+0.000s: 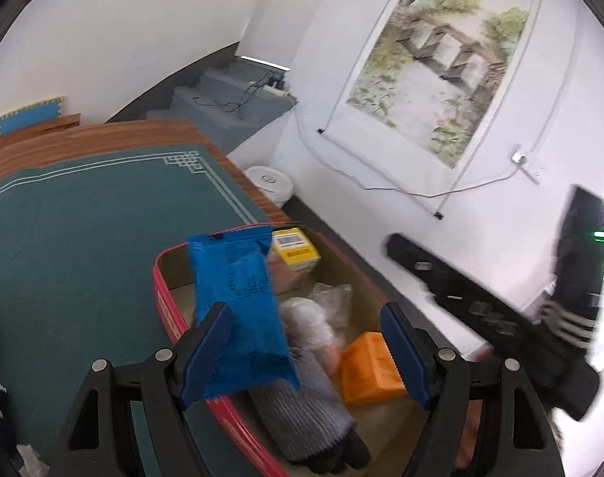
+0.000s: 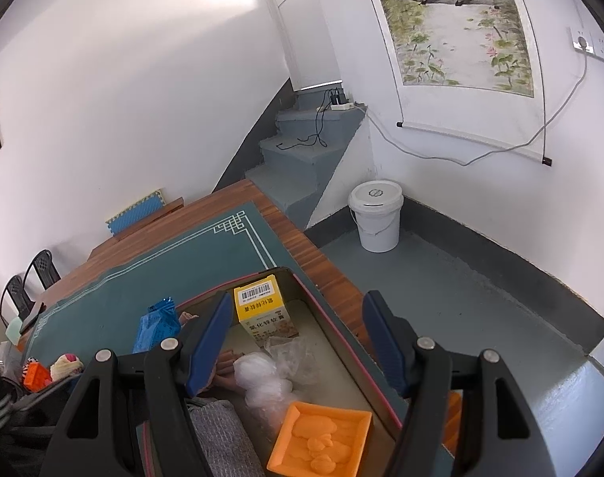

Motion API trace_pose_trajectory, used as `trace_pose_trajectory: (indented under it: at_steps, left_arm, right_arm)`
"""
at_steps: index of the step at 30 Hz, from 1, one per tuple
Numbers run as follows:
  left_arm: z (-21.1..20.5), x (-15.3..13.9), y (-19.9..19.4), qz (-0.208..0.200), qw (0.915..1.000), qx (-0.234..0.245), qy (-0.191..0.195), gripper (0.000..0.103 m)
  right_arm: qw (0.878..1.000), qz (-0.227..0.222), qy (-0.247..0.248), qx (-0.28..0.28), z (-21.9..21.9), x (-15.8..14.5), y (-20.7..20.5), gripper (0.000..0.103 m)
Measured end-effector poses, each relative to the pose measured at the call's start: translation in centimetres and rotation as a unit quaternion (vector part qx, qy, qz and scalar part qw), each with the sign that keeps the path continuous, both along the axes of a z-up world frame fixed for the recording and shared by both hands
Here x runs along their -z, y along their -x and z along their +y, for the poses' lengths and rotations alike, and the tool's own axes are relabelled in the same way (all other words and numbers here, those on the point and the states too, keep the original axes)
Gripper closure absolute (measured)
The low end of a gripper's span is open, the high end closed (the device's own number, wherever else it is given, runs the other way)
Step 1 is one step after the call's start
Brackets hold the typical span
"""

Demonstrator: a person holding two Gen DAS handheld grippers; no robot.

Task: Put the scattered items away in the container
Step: 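Open the right tool to drop the yellow box while the left tool lowers the blue packet into the tin, then move the left tool to the large blue bar while the right tool approaches the grey sock bundle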

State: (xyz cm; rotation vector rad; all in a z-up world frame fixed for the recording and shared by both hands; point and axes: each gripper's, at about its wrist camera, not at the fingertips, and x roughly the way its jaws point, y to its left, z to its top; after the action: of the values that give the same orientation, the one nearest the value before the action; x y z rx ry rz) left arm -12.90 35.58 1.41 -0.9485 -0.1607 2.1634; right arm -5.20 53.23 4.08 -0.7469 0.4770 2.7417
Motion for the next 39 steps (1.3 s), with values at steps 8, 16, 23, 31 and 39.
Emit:
trace_pose_trajectory:
  at_steps: [8, 16, 23, 31, 39]
  left_arm:
    - [0.7, 1.6, 2.3, -0.035, 0.9992, -0.017, 0.008, 0.025]
    - [-2.2, -2.1, -1.3, 0.034, 0.9982, -0.043, 0.025, 0.025]
    - [-9.1, -2.9, -4.7, 0.077, 0.9896, -0.095, 0.075, 0.025]
    - [-14.5, -2.0, -5.4, 0.062, 0.9846, -0.137, 0.090, 0.025]
    - [-18.7, 0.1, -6.6, 0.044, 0.9822, -0.144, 0.111, 0.025]
  right_arm:
    - [1.000, 0.010, 0.006, 0.019, 0.7, 0.3, -0.5, 0.032]
    - [1.000, 0.015, -0.025, 0.010, -0.7, 0.8, -0.4, 0.032]
    - [0.998, 0.017, -0.067, -0.014, -3.4, 0.9, -0.3, 0.031]
    - [0.992, 0.021, -0.100, -0.068, -7.8, -0.1, -1.2, 0.025]
    - [0.985, -0.014, -0.071, -0.159, -13.2, 0.6, -2.1, 0.025]
